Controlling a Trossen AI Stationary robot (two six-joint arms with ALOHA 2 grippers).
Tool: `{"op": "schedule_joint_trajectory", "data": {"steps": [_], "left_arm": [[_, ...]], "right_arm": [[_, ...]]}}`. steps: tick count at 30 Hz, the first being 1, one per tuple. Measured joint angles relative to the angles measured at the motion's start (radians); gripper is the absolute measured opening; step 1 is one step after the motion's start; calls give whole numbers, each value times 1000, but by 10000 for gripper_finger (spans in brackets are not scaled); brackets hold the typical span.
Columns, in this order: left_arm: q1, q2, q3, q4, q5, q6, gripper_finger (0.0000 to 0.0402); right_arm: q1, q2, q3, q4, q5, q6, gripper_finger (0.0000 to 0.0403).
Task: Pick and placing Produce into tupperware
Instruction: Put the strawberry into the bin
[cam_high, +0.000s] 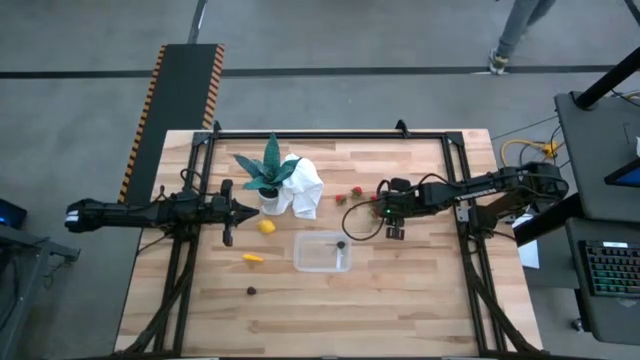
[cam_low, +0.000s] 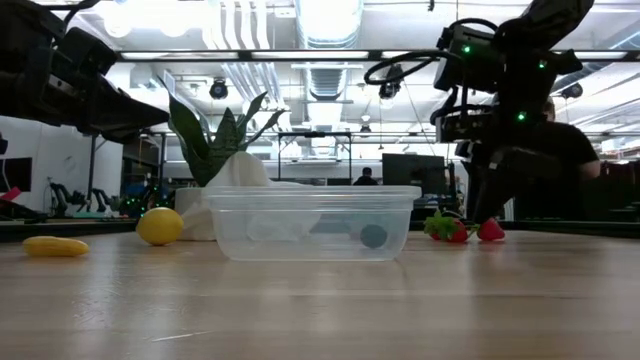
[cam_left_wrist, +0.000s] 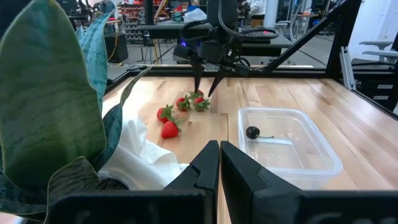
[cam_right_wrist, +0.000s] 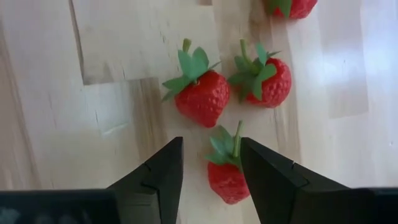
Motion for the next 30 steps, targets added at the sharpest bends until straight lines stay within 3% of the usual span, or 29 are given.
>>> {"op": "schedule_joint_trajectory", "data": {"steps": [18, 30], "left_arm": [[0, 0, 0, 0, 0, 0, 0], [0, 0, 0, 0, 0, 0, 0]], "right_arm": [[-5, 0, -21, 11, -7, -16, 143], [-15, 0, -21, 9, 29, -44, 84]]}}
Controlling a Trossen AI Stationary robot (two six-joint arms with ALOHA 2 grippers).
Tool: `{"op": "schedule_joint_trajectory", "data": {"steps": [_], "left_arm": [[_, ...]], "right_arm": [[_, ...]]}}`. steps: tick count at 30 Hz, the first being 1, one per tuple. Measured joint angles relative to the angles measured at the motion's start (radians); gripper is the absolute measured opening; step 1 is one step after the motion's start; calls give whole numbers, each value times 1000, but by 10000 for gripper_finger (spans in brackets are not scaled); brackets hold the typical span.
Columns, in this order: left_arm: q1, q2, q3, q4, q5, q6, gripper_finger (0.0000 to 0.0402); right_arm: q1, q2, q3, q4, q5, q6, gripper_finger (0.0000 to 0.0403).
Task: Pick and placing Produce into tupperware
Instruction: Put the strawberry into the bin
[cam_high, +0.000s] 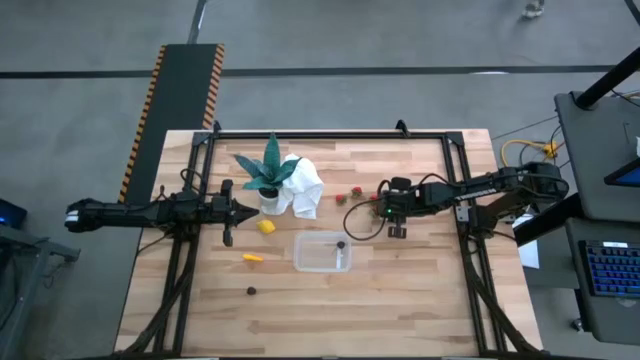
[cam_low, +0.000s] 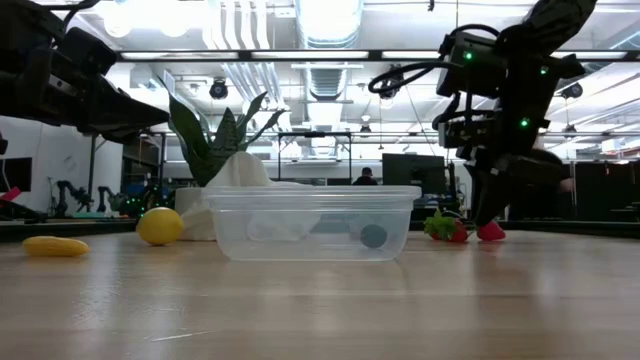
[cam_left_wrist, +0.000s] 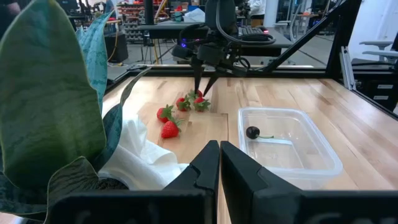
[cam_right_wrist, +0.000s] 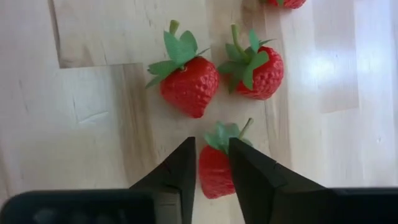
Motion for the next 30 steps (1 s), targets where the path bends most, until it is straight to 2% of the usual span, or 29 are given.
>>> {"op": "schedule_joint_trajectory", "data": {"steps": [12, 30], "left_arm": [[0, 0, 0, 0, 0, 0, 0], [0, 2, 0, -1, 0, -1, 0]], "right_arm": [[-9, 0, -3, -4, -2, -4, 13], [-9, -3, 22, -9, 17, 49, 8]]}}
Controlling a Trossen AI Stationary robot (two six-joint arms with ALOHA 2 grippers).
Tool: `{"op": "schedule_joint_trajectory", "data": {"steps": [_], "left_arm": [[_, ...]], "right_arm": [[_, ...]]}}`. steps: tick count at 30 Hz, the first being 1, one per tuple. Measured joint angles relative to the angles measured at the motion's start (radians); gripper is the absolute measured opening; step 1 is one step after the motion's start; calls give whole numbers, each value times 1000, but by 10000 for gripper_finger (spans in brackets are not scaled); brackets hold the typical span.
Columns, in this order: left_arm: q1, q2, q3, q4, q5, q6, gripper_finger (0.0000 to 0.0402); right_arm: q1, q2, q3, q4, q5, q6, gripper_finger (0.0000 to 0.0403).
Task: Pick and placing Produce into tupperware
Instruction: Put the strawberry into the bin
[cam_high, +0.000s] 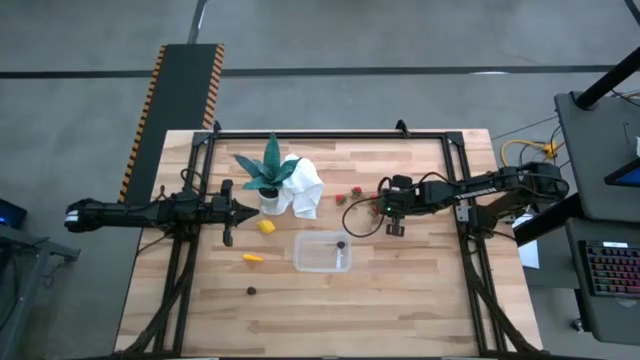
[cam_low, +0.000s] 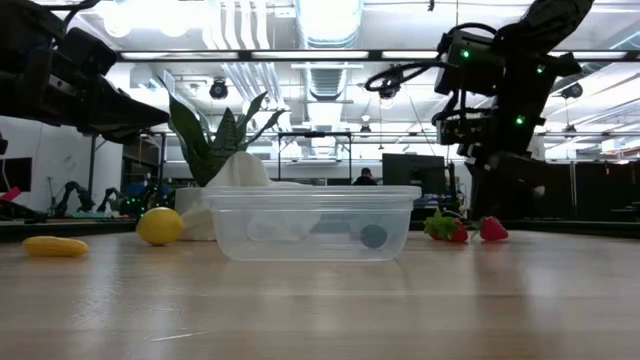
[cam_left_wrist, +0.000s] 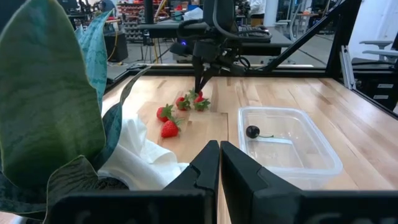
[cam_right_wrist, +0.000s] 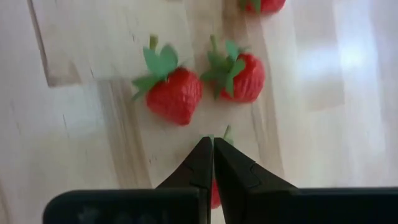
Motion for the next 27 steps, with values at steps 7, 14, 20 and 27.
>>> {"op": "schedule_joint_trajectory", "data": {"steps": [7, 14, 20, 27], "left_arm": [[0, 0, 0, 0, 0, 0, 0], [0, 0, 0, 0, 0, 0, 0], [0, 0, 0, 0, 0, 0, 0], [0, 0, 0, 0, 0, 0, 0]], "right_arm": [[0, -1, 35, -32, 0, -11, 8], [-13, -1, 35, -35, -2, -20, 9], [-34, 0, 42, -23, -45, -64, 50], [-84, 0, 39, -17, -55, -65, 135]]}}
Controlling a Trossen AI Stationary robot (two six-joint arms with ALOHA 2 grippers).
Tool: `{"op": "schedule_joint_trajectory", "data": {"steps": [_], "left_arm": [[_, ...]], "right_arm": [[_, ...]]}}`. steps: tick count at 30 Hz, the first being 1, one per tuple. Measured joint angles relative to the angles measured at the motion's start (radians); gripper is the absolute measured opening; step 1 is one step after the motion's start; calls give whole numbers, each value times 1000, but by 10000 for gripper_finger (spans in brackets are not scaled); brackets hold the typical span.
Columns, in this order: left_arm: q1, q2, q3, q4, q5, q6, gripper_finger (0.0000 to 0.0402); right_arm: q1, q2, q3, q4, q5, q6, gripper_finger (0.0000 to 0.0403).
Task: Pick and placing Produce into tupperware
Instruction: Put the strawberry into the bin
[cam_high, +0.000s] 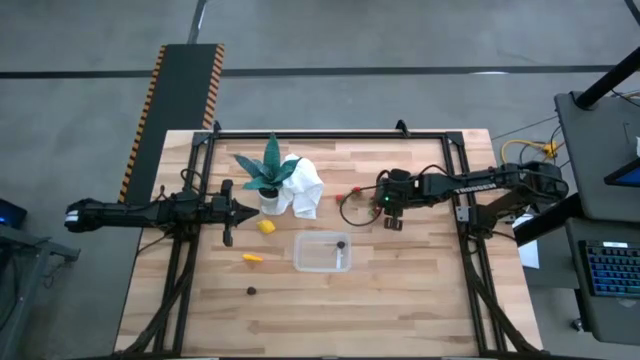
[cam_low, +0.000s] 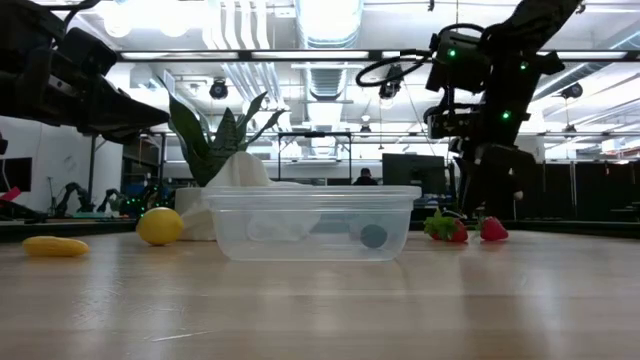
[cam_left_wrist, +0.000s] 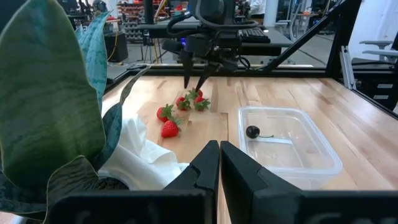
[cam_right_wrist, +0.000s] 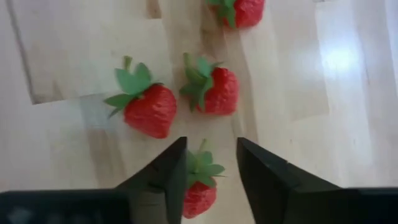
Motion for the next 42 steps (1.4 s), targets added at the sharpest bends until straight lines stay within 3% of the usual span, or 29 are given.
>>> {"op": "schedule_joint_trajectory", "data": {"steps": [9, 23, 34, 42], "left_arm": [[0, 2, 0, -1, 0, 0, 0], [0, 3, 0, -1, 0, 0, 0], [0, 5, 0, 0, 0, 0, 0], [0, 5, 0, 0, 0, 0, 0]], "right_arm": [[-41, 0, -11, 1, -78, -11, 175], [-40, 1, -29, 31, -82, -14, 160], [-40, 105, -30, 49, -81, -10, 155], [-40, 94, -25, 60, -77, -17, 150]]}}
